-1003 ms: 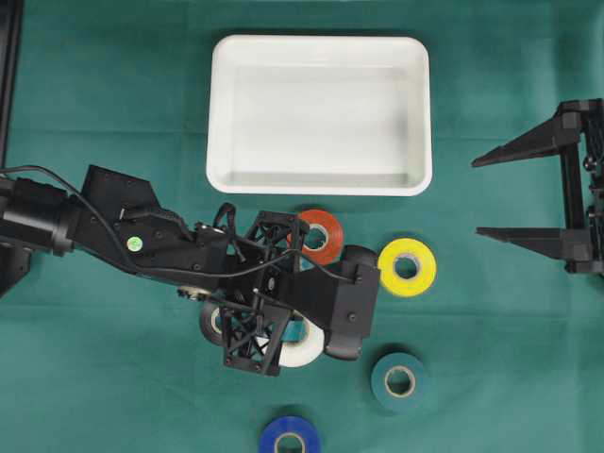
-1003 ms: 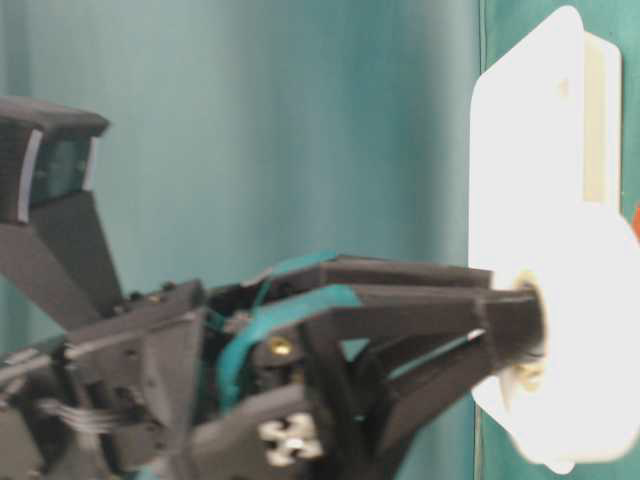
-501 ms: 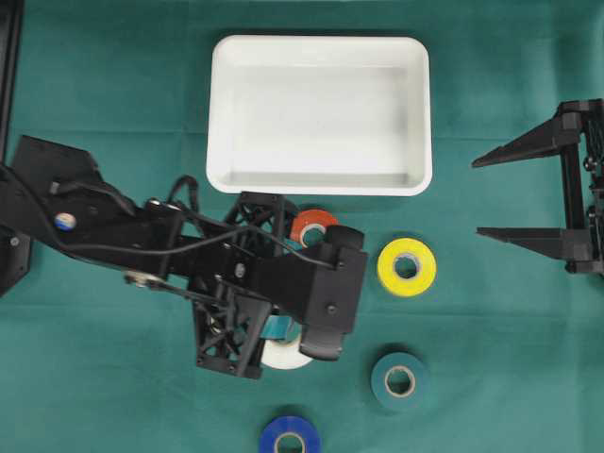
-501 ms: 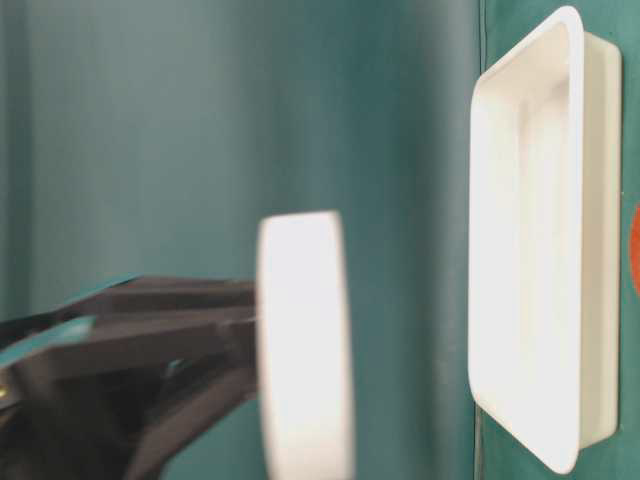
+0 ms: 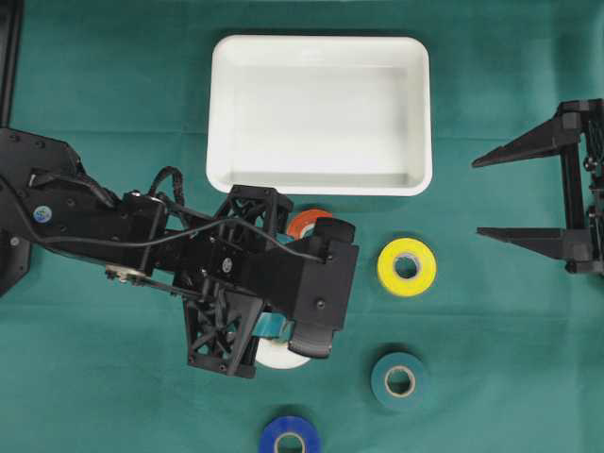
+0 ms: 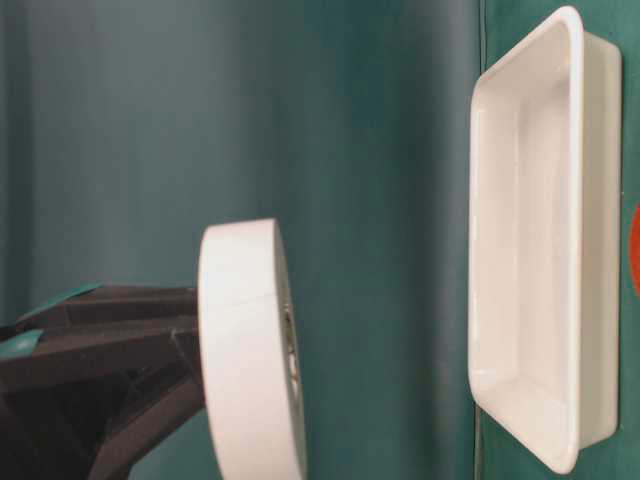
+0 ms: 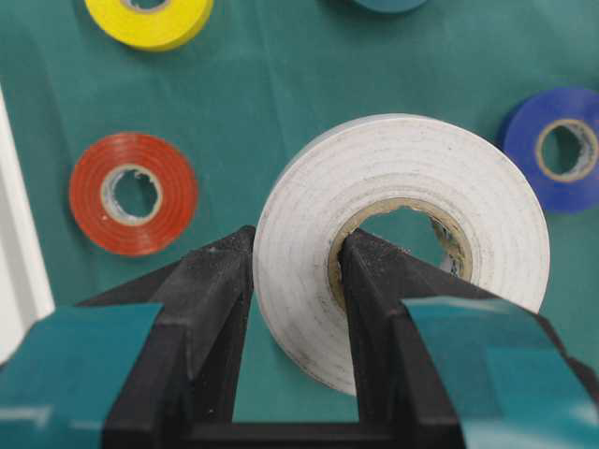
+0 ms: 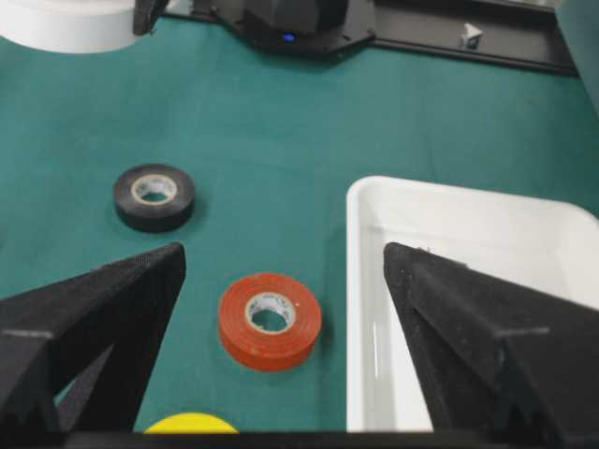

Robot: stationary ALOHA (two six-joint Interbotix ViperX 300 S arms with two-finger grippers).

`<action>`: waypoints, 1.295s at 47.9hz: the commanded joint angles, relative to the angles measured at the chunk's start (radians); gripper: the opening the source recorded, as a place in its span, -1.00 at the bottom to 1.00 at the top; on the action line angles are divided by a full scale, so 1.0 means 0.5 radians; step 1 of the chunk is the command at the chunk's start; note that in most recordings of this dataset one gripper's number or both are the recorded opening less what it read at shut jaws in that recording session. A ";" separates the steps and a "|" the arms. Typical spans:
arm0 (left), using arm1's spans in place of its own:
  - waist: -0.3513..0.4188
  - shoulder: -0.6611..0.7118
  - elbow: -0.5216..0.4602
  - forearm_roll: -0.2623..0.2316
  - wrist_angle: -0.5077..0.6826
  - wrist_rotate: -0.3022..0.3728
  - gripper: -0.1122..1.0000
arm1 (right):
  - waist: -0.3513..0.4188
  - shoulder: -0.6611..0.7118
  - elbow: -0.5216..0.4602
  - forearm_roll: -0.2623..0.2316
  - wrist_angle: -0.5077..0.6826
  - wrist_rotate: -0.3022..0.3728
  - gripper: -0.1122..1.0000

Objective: Pick up the tape from a random location and place it into the white case.
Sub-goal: 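Lift the white tape roll and carry it over the white tray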

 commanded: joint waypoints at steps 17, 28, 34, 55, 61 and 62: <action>-0.006 -0.061 -0.061 0.006 -0.009 -0.003 -0.37 | -0.003 0.009 -0.049 0.000 -0.009 0.003 0.83; -0.006 -0.061 -0.061 0.006 -0.009 -0.006 -0.37 | -0.003 0.009 -0.052 0.000 -0.009 0.000 0.83; -0.006 -0.061 -0.061 0.006 -0.009 -0.006 -0.37 | -0.003 0.009 -0.052 0.000 -0.009 0.000 0.83; 0.141 -0.055 -0.061 0.006 -0.018 0.000 -0.37 | -0.003 0.003 -0.055 0.000 -0.009 -0.003 0.83; 0.233 -0.055 -0.064 0.006 -0.018 0.003 -0.37 | -0.003 0.003 -0.055 0.000 -0.003 -0.003 0.83; 0.252 -0.055 -0.064 0.006 -0.021 0.003 -0.37 | -0.003 0.003 -0.055 0.000 -0.003 -0.003 0.83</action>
